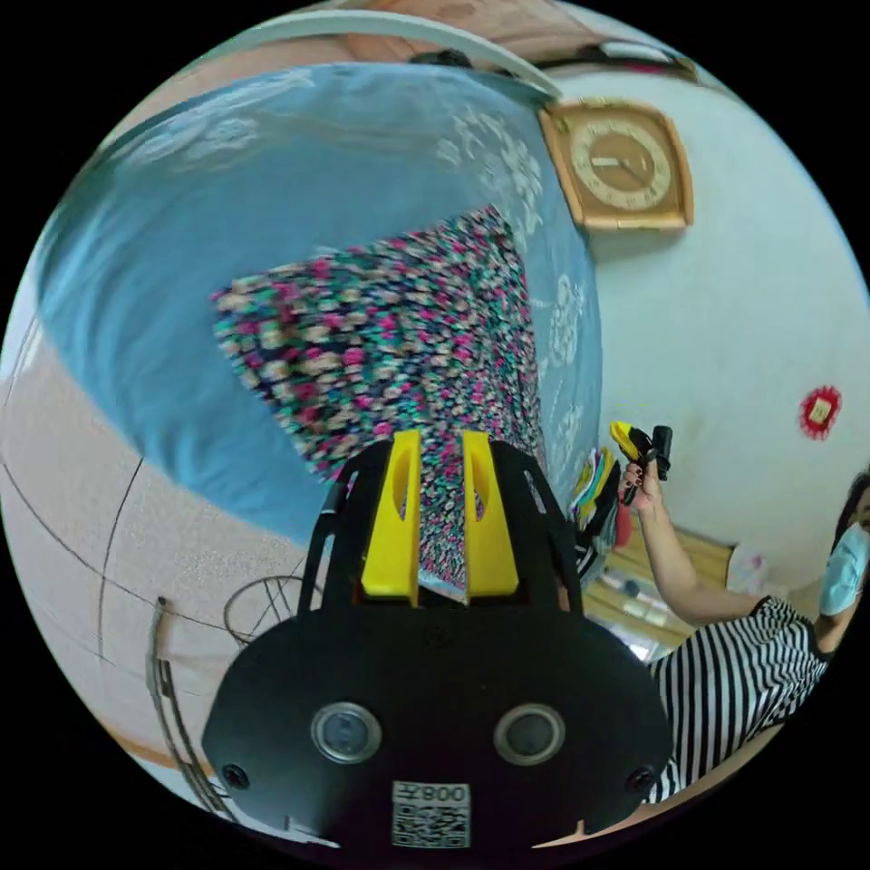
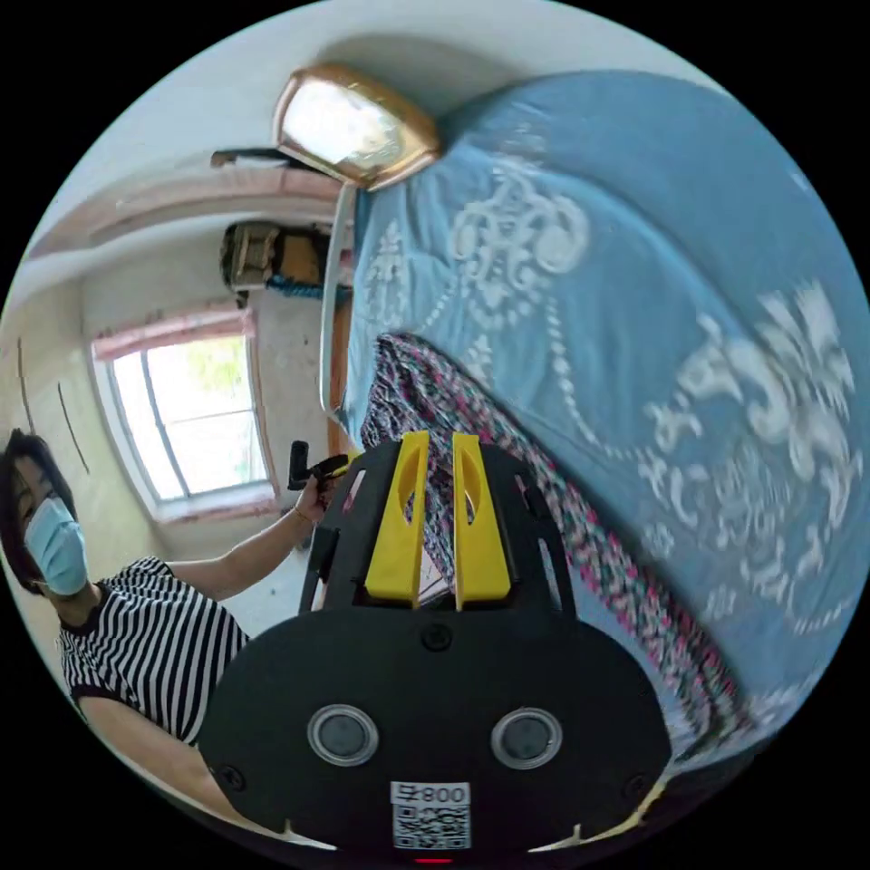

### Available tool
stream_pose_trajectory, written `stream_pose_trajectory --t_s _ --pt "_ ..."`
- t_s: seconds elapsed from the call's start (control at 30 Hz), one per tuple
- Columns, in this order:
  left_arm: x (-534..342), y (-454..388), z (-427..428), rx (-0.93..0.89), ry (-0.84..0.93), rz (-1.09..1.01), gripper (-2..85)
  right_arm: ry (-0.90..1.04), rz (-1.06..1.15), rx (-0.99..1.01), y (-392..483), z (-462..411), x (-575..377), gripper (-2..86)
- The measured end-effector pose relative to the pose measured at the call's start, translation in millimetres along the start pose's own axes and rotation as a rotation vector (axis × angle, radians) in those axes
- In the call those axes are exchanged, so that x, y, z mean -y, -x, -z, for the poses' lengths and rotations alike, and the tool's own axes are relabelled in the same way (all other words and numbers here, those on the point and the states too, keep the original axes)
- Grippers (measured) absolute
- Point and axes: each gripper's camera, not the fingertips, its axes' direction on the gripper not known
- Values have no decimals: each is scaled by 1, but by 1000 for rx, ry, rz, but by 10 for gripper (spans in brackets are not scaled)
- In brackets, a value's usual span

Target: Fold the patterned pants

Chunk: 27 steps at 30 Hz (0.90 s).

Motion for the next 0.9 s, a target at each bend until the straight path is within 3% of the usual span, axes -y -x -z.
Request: stream_pose_trajectory --t_s 0.3,0.5,0.73,0.9 --pt "154 -94 -95 132 185 -282 78 -250 -427 36 -126 83 -241 66" --pt "209 -117 -154 241 252 -260 74 -367 -600 35 -178 111 -349 65" --pt "245 -122 -200 285 229 -148 37 -630 -790 81 -233 157 -469 65" --pt "258 -128 -215 230 199 -106 16 -754 -942 66 -262 185 -545 71"
